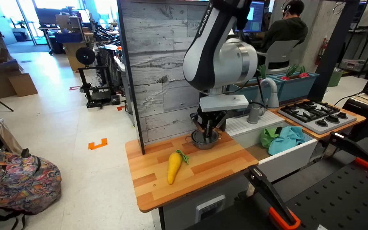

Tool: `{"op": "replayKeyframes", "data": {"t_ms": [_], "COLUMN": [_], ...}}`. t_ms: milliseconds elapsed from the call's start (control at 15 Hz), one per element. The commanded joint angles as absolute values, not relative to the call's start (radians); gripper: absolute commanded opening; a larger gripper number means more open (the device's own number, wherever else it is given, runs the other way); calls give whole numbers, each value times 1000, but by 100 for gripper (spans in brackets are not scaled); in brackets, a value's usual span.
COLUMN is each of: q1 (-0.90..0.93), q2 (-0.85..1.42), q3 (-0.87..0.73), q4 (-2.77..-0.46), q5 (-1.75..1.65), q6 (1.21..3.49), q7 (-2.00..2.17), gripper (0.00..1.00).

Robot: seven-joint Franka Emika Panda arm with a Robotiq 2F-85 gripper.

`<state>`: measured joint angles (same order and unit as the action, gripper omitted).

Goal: Remove the silver lid from the silver pot

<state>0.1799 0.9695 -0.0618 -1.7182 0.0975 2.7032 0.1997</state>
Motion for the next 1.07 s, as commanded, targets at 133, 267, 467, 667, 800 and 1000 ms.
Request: {"op": "replayKeyframes", "data": {"t_ms": [133, 267, 467, 667, 800, 1000], "q1": [210, 210, 204, 200, 185, 162], "q2": [938, 903, 836, 770, 737, 707], "q3": [-89, -89, -84, -73, -47, 13], "q4": [-1755, -1805, -1905, -1997, -2039, -2087], "q5": [52, 52, 60, 60, 60, 65], "q6": [2727, 2763, 2847, 2913, 2934, 2942], "q7": [229, 224, 214, 196, 164, 112], "gripper": [5, 5, 5, 5, 5, 5]}}
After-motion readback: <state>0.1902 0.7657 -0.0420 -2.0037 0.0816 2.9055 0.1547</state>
